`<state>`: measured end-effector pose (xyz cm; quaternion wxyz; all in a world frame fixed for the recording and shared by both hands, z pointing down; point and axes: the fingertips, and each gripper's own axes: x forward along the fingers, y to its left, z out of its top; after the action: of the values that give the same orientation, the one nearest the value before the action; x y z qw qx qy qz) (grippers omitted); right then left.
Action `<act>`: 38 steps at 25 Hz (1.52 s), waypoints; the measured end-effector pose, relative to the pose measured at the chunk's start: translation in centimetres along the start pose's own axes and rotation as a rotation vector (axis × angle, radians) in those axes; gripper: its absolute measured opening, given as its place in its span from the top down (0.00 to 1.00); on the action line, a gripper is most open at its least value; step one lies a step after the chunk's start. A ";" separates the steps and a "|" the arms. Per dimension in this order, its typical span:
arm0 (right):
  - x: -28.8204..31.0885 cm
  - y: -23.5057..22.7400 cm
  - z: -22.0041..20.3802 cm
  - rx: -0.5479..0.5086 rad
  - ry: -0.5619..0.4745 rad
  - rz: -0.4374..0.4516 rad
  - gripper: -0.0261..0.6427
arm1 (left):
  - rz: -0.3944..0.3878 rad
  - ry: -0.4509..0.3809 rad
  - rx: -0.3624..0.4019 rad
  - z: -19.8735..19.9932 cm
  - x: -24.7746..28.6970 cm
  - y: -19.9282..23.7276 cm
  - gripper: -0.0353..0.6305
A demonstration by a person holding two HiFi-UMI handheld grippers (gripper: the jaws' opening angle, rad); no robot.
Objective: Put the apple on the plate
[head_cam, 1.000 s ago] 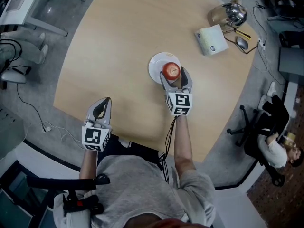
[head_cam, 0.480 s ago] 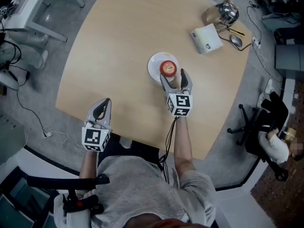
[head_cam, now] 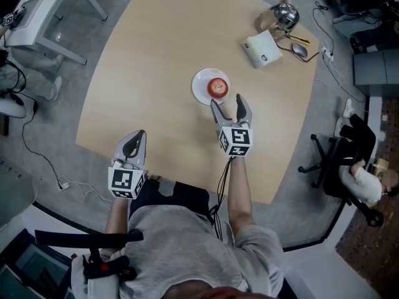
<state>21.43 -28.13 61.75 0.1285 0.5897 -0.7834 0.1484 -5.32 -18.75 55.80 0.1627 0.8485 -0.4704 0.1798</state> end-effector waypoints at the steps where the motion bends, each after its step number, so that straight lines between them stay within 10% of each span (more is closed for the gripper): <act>1: -0.4 0.1 0.2 0.002 -0.005 -0.004 0.38 | -0.003 -0.004 0.001 0.1 -0.2 0.0 0.92; 38: -20.1 5.7 6.4 0.046 -0.230 -0.257 0.76 | -0.193 -0.172 0.127 6.1 -7.2 -3.4 0.92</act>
<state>21.20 -11.33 47.84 0.0427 0.7008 -0.7075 0.0803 -4.98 -14.44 46.77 0.0843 0.9107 -0.3864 0.1194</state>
